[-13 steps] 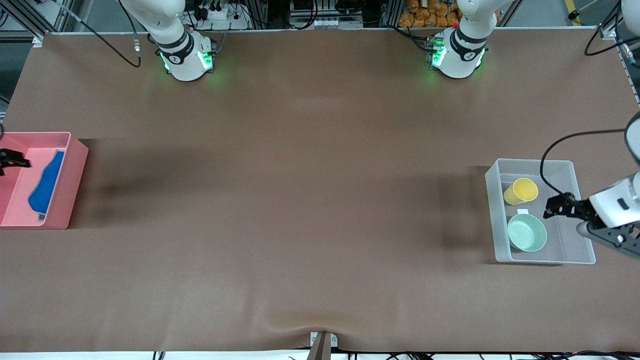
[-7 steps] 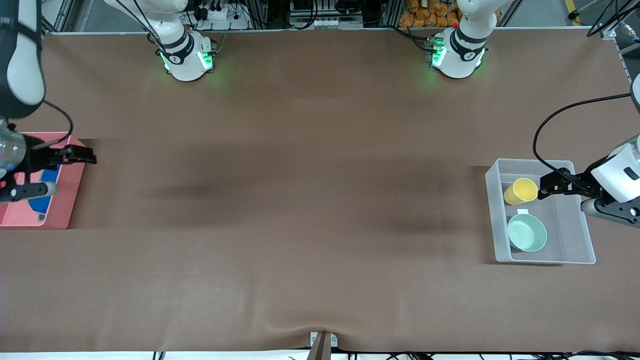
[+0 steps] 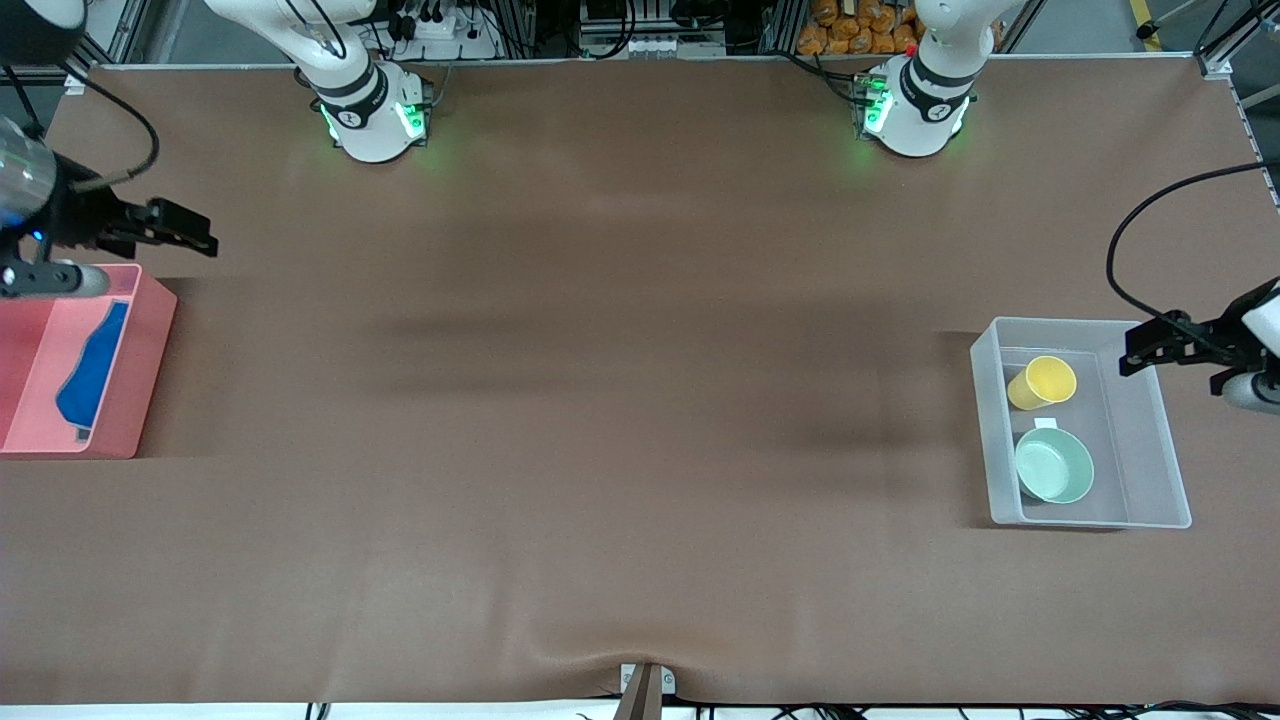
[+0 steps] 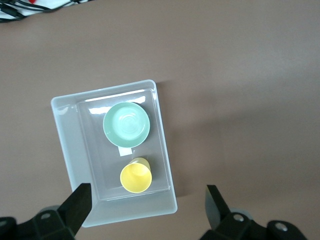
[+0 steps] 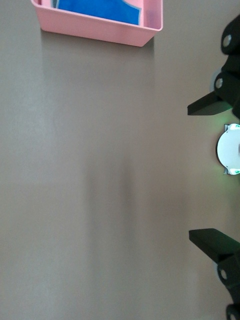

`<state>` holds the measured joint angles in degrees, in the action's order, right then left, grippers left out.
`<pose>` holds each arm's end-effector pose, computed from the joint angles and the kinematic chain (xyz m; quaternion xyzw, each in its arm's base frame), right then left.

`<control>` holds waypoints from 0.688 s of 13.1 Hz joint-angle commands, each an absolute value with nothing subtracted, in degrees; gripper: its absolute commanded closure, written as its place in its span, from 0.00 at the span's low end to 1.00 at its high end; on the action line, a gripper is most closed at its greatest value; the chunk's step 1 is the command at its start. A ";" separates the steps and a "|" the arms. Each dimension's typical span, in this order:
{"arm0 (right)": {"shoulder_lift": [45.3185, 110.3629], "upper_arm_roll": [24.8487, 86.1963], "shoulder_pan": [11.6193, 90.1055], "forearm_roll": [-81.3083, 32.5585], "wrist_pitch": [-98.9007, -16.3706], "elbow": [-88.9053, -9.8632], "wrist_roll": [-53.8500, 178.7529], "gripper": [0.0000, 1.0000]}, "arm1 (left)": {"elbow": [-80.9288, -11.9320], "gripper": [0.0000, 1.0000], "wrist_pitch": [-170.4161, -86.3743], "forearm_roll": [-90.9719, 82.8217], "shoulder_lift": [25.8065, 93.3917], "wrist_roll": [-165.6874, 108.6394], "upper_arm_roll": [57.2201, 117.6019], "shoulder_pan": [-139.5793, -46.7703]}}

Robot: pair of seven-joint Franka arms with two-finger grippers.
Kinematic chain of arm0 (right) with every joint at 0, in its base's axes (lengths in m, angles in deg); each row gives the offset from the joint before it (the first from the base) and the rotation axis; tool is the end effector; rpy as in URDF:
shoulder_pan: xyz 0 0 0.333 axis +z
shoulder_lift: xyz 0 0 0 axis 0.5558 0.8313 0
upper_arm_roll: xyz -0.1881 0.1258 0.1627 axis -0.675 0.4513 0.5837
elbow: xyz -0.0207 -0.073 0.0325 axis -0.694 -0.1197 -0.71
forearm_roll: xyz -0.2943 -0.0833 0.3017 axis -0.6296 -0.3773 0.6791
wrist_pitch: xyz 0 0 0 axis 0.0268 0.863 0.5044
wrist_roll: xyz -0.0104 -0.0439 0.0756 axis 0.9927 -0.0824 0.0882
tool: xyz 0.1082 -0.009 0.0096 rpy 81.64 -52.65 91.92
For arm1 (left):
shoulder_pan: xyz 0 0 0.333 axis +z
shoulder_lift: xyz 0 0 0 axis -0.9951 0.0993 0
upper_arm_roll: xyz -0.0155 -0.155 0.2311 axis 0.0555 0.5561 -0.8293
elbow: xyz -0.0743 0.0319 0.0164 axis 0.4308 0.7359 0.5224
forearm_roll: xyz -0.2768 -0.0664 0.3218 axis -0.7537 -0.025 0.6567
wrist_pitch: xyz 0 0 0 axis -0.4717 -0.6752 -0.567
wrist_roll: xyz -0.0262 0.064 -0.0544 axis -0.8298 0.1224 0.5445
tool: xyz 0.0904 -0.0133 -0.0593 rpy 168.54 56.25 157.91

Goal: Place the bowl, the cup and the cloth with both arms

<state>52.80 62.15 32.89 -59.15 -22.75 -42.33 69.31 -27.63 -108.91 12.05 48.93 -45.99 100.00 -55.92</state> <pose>0.5655 0.0077 0.5725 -0.9961 0.0118 0.0852 0.0170 0.6645 0.0208 0.5361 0.9930 -0.1135 0.0333 0.0016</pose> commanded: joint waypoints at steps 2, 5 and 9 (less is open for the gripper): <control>48.84 62.03 30.61 -58.06 -23.32 -45.64 70.21 0.00 | -28.19 0.00 -107.03 10.81 43.83 -41.24 100.55 -55.65; 48.93 61.94 30.34 -58.58 -23.31 -44.76 69.86 0.00 | -30.91 0.00 -105.54 10.37 39.53 -33.32 96.62 -62.13; 49.02 62.03 30.25 -61.22 -23.40 -43.62 70.29 0.00 | -33.98 0.00 -104.22 4.05 35.83 -32.25 82.48 -75.31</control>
